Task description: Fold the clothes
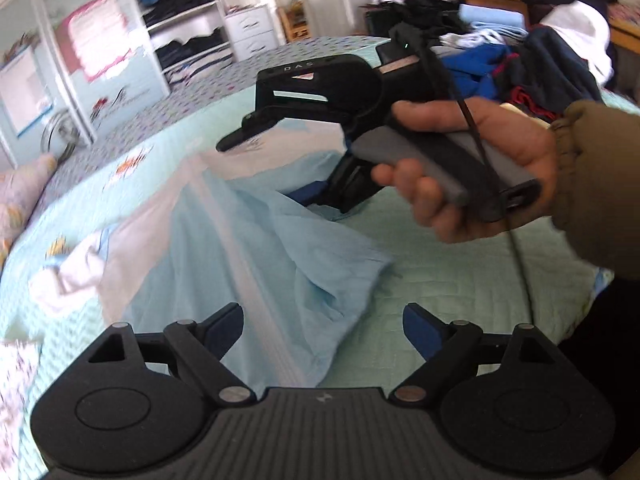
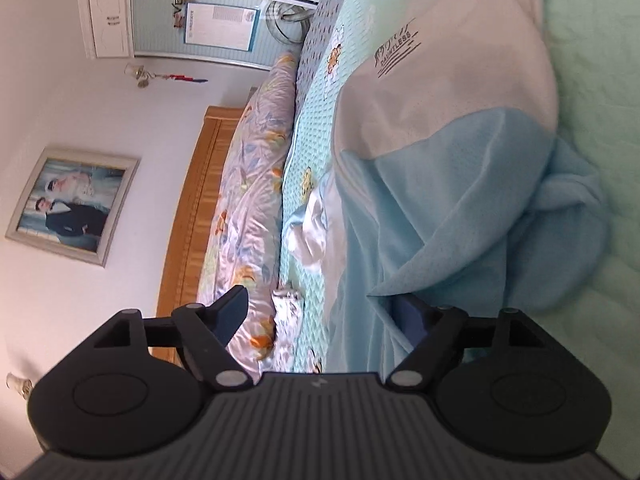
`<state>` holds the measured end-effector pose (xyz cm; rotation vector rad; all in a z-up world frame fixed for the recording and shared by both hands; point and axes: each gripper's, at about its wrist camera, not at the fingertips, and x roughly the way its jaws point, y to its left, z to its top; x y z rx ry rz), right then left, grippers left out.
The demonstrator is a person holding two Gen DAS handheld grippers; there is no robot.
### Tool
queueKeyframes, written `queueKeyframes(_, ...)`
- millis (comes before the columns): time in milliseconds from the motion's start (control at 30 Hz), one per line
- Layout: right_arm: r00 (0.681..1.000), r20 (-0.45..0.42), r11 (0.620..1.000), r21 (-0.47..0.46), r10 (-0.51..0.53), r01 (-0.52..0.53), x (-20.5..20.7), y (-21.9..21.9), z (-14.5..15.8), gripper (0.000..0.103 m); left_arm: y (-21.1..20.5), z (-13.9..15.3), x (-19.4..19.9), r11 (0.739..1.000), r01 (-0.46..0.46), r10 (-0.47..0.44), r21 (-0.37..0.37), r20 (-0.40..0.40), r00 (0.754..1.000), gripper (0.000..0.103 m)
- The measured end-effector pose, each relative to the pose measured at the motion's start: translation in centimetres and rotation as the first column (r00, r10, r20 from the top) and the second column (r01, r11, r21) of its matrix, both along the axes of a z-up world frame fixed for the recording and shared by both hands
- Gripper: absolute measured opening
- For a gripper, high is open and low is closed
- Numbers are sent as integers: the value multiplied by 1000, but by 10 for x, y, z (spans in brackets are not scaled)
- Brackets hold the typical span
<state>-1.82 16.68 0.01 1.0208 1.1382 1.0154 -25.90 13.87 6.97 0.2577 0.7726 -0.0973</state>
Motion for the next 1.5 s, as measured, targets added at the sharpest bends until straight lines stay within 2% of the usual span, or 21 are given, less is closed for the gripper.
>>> queueKeyframes(67, 1000, -6, 1000, 22, 10, -10, 11, 13, -6, 81, 2, 0, 2, 1000, -15, 15, 0, 0, 1000, 88)
queueKeyframes(100, 1000, 5, 999, -19, 26, -26, 14, 19, -6, 83, 4, -1, 3, 1000, -26, 26, 7, 2, 1000, 89)
queueKeyframes(167, 996, 43, 982, -172, 80, -71, 18, 28, -1, 82, 6, -4, 5, 999, -48, 48, 16, 5, 999, 91)
queueKeyframes(233, 988, 85, 971, -216, 128, -107, 13, 28, 7, 82, 14, -7, 14, 997, -81, 81, 12, -5, 997, 93)
queueKeyframes(333, 988, 98, 982, -157, 121, -104, 1, 7, 14, 83, 26, -13, 28, 990, -141, 140, -31, -35, 990, 93)
queueKeyframes(433, 994, 56, 994, -73, 90, -86, -9, -23, 11, 85, 41, -15, 36, 974, -195, 191, -114, -40, 981, 93)
queueKeyframes(567, 995, 99, 998, -53, 23, -18, -34, -66, 5, 85, 68, -17, 46, 928, -316, 309, -197, -67, 949, 93)
queueKeyframes(600, 988, 155, 996, -92, 7, 7, -43, -73, 7, 85, 75, -17, 47, 914, -334, 324, -229, -79, 943, 93)
queueKeyframes(700, 917, 398, 957, -275, 29, 89, -79, -71, 19, 84, 93, -20, 46, 875, -376, 358, -304, -115, 927, 93)
queueKeyframes(800, 802, 586, 898, -408, 117, 168, -119, -58, 30, 79, 101, -24, 46, 853, -397, 374, -339, -135, 918, 93)
queueKeyframes(867, 724, 665, 863, -463, 186, 203, -139, -45, 34, 76, 101, -27, 46, 845, -405, 379, -350, -142, 914, 93)
queueKeyframes(933, 654, 715, 843, -491, 247, 219, -154, -33, 37, 75, 101, -28, 47, 846, -404, 380, -347, -140, 914, 93)
queueKeyframes(1033, 573, 751, 807, -538, 328, 244, -168, -19, 37, 74, 103, -28, 49, 848, -405, 382, -342, -135, 914, 93)
queueKeyframes(1167, 532, 776, 769, -553, 337, 320, -172, -4, 39, 74, 105, -28, 49, 841, -407, 385, -355, -134, 913, 93)
queueKeyframes(1267, 496, 780, 736, -581, 382, 347, -171, 6, 36, 74, 108, -28, 49, 837, -413, 392, -360, -133, 910, 93)
queueKeyframes(1433, 475, 783, 702, -596, 402, 389, -166, 11, 28, 74, 112, -30, 50, 828, -426, 403, -363, -142, 904, 93)
queueKeyframes(1500, 441, 789, 685, -602, 429, 411, -168, 13, 26, 74, 113, -31, 50, 826, -426, 402, -369, -144, 904, 93)
